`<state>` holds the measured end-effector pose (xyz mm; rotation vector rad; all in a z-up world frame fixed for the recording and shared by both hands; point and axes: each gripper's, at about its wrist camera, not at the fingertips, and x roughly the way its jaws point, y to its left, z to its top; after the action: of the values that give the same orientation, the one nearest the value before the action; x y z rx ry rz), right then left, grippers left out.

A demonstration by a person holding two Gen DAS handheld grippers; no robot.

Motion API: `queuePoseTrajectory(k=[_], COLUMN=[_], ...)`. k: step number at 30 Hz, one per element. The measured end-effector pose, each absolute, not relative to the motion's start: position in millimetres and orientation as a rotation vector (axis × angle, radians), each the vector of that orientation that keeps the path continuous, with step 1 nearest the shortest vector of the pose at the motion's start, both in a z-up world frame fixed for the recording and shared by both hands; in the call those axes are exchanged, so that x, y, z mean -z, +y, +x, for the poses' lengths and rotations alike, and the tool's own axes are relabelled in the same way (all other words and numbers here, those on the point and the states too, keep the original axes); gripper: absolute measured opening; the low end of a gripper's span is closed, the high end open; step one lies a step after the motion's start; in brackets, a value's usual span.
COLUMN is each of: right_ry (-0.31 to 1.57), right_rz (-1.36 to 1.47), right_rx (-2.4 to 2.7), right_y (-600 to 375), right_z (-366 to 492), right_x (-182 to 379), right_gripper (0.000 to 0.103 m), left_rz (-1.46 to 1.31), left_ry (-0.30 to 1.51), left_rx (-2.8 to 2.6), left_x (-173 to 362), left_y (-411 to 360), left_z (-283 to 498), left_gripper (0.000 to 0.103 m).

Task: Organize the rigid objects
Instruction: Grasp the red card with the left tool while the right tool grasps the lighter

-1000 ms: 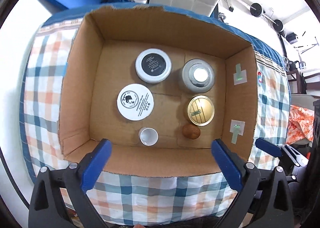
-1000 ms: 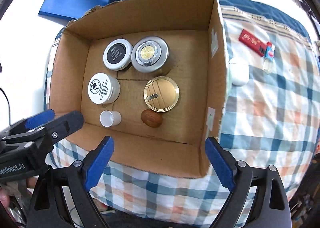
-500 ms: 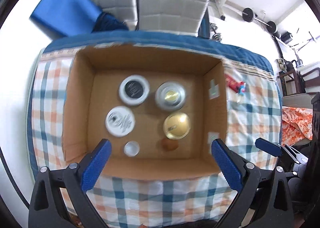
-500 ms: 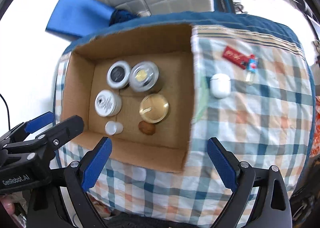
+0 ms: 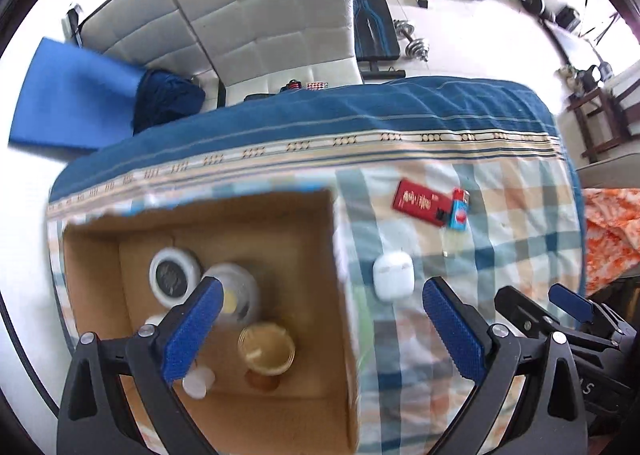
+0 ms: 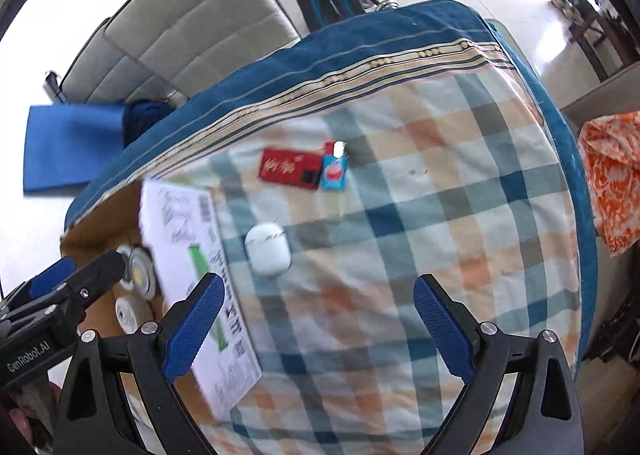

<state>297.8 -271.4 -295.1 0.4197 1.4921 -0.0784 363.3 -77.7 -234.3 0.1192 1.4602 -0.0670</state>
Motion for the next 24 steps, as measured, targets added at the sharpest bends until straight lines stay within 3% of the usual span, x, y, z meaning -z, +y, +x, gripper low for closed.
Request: queuePoseTrajectory(k=[5,16,18,24], right_ry=[1.547,1.627,1.635,1.639], right_rz=[0.510,0.547,0.530,0.476], right_rx=[0.077,0.079,0.070,0.072], right_y=[-285,-274,-275,-306], right_z=[332,366,367,361], right_x=[346,418,416,403], right_gripper=[0.074,0.045,0.024,0.023], left_rz=[0.189,0.254,0.255,0.202], left_ry=[1.502,1.528,1.525,1.513], left_rx=[0.008,-0.038,-0.040,0.044], left_x=[263,292,291,285], left_y=[-100,-117,-121,-143], left_z=[396,434,438,445], left_gripper=[0.102,0.102,0.102,0.102])
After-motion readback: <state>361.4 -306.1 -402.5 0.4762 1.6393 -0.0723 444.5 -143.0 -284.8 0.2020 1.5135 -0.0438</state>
